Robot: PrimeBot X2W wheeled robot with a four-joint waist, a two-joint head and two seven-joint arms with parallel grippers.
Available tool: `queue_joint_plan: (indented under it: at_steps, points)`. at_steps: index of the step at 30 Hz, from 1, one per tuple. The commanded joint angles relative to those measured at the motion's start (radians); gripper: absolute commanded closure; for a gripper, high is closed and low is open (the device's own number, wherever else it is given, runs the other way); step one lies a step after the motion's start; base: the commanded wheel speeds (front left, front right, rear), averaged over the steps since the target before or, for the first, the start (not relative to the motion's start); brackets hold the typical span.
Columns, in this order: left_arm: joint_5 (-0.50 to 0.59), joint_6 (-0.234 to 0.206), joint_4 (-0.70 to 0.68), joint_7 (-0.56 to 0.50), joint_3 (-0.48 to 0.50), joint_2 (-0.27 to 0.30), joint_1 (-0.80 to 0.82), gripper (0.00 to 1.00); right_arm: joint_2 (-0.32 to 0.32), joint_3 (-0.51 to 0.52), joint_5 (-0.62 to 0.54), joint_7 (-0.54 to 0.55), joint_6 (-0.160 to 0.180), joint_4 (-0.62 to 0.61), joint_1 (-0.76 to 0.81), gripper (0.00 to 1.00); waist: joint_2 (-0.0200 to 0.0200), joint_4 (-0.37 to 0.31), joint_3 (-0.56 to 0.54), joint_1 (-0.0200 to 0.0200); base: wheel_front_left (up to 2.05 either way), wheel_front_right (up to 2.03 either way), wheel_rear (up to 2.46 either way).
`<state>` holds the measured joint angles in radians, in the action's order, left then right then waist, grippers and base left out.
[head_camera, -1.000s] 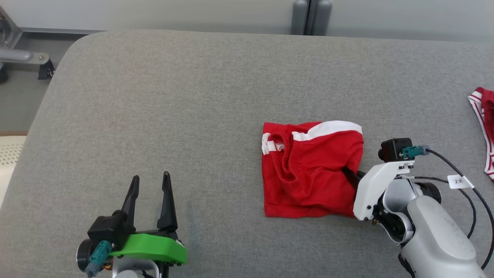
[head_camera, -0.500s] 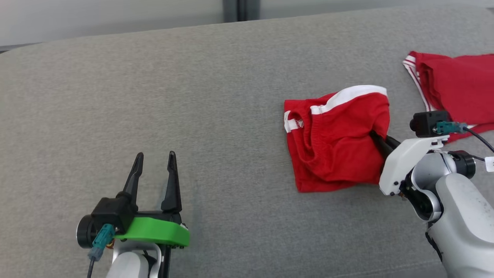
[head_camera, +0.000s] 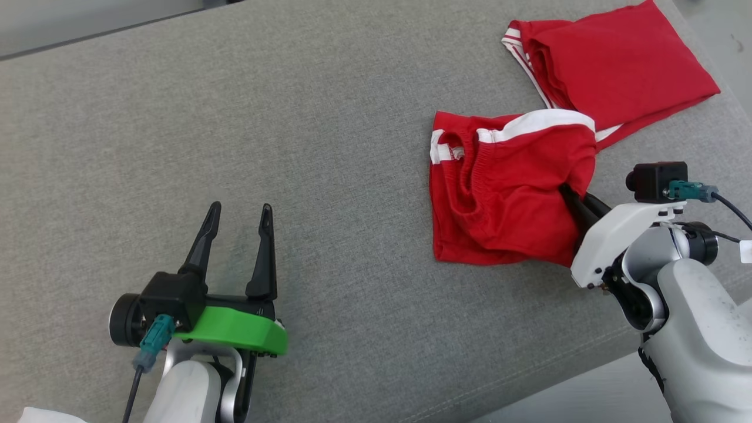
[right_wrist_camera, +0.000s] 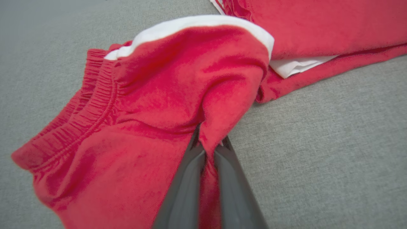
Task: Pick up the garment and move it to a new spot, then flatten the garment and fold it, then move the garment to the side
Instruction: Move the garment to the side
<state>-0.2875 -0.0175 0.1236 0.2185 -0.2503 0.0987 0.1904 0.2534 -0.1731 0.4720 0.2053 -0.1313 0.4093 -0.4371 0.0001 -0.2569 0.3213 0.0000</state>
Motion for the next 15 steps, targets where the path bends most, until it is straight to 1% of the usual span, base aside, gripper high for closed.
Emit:
queue_joint_plan:
  at_steps: [1, 5, 8, 11, 15]
  points:
    - [0.011, -0.001, -0.007, -0.004, 0.001, 0.010, 0.015, 0.00, -0.005, 0.002, 0.001, -0.013, 0.001, 0.005, -0.025, 1.00, -0.0001, -0.036, 0.041, 0.0000, 0.00, 0.00, 0.00]
    - [0.010, -0.005, -0.014, -0.008, -0.004, 0.011, 0.018, 0.00, 0.004, -0.011, -0.019, -0.027, 0.001, 0.017, -0.055, 1.00, -0.0001, -0.016, 0.040, 0.0000, 0.00, 0.00, 0.00]
    - [0.002, -0.010, -0.014, -0.003, -0.004, 0.007, 0.014, 0.00, 0.029, -0.026, -0.036, -0.024, 0.001, 0.024, -0.098, 1.00, -0.0001, 0.007, 0.033, 0.0000, 0.00, 0.00, 0.00]
    - [-0.005, -0.011, -0.011, 0.004, -0.007, 0.002, 0.013, 0.00, 0.072, -0.041, -0.053, -0.009, 0.001, 0.030, -0.141, 1.00, -0.0001, 0.035, 0.024, 0.0000, 0.00, 0.00, 0.00]
    - [-0.014, -0.016, -0.005, 0.012, -0.010, -0.005, 0.009, 0.00, 0.147, -0.057, -0.067, 0.027, 0.001, 0.041, -0.198, 1.00, -0.0001, 0.076, 0.015, 0.0000, 0.00, 0.00, 0.00]
